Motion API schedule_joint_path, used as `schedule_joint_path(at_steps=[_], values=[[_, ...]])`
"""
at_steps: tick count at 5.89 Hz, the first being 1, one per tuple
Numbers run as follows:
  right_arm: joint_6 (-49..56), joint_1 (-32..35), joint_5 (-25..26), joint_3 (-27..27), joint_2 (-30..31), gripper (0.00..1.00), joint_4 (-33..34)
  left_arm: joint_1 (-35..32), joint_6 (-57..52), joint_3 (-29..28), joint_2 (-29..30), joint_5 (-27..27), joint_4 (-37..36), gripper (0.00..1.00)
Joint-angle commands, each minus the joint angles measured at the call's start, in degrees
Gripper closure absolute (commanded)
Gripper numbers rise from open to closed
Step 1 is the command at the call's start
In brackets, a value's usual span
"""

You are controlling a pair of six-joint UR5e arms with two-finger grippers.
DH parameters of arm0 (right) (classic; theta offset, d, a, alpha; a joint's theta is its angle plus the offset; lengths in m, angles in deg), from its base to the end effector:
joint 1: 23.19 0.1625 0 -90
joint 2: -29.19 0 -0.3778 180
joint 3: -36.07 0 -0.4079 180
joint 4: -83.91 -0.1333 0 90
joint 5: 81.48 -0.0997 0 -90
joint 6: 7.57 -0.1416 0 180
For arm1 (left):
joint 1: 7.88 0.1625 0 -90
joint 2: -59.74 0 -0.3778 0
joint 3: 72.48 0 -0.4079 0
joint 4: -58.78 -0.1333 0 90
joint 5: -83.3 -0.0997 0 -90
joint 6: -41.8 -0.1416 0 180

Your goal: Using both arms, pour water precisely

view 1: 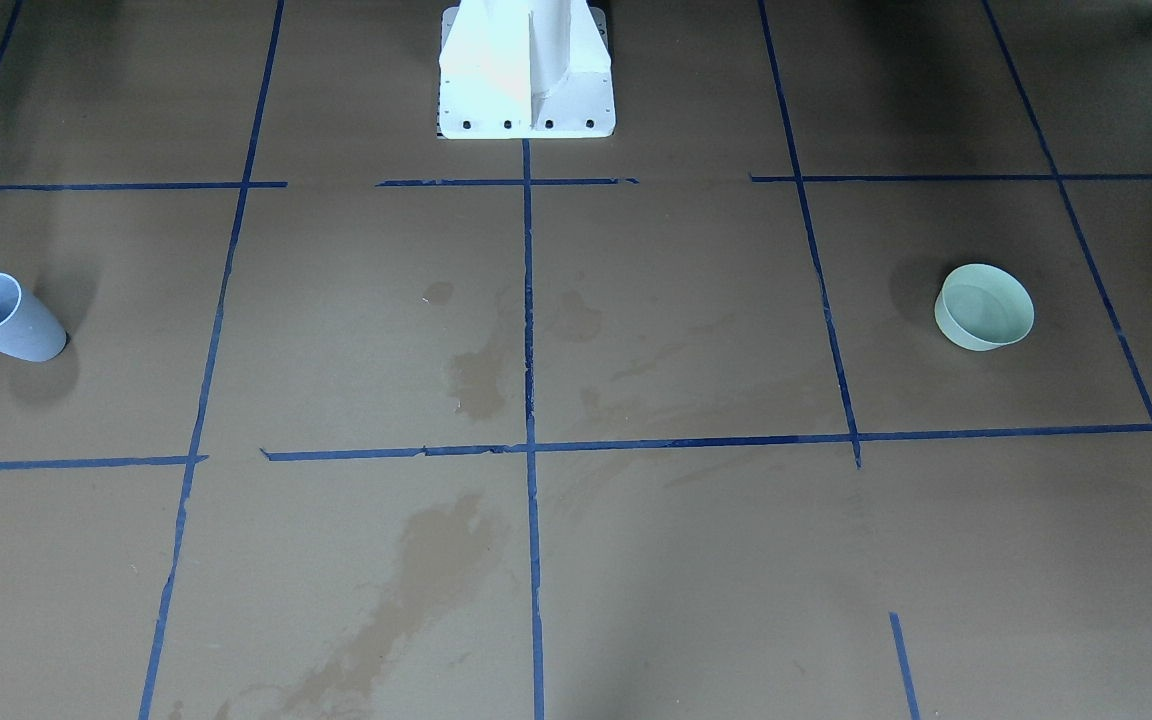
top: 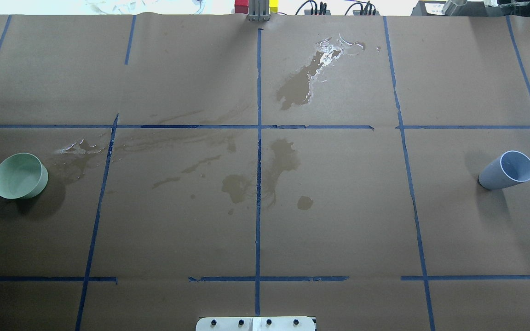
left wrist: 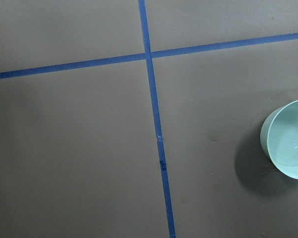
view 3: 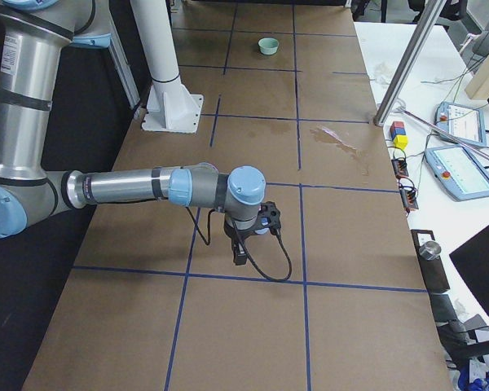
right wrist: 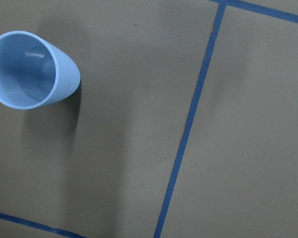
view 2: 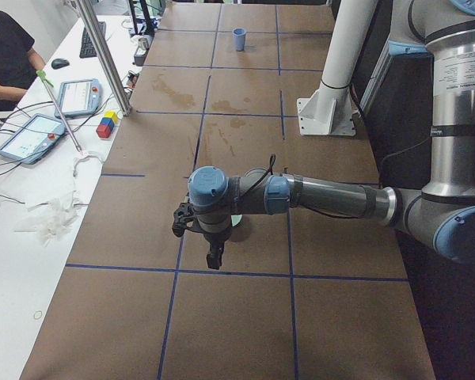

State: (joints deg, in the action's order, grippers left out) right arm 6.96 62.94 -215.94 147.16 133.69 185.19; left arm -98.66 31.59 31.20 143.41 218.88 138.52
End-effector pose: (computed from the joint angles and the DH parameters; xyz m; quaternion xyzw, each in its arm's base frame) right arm 0.0069 -0.4031 0.5903 -0.0026 -0.3799 -0.1326 0.9155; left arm -0.0384 -0.4570 0.5899 0.0138 0.3877 0.0660 0.9193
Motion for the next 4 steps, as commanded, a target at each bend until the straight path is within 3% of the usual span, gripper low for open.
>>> schedule_joint_path(at_steps=[1,4], values=[[-0.1,0.0,0.1,-0.3,0.1,0.0,0.0,0.1,0.4,1.2,-2.1,0.3,0.2,0.0],[0.1,1.5,0.5,1.1,1.8,0.0,0.0,0.2,0.4,-0.2,-1.5,0.4,0.0,0.0]])
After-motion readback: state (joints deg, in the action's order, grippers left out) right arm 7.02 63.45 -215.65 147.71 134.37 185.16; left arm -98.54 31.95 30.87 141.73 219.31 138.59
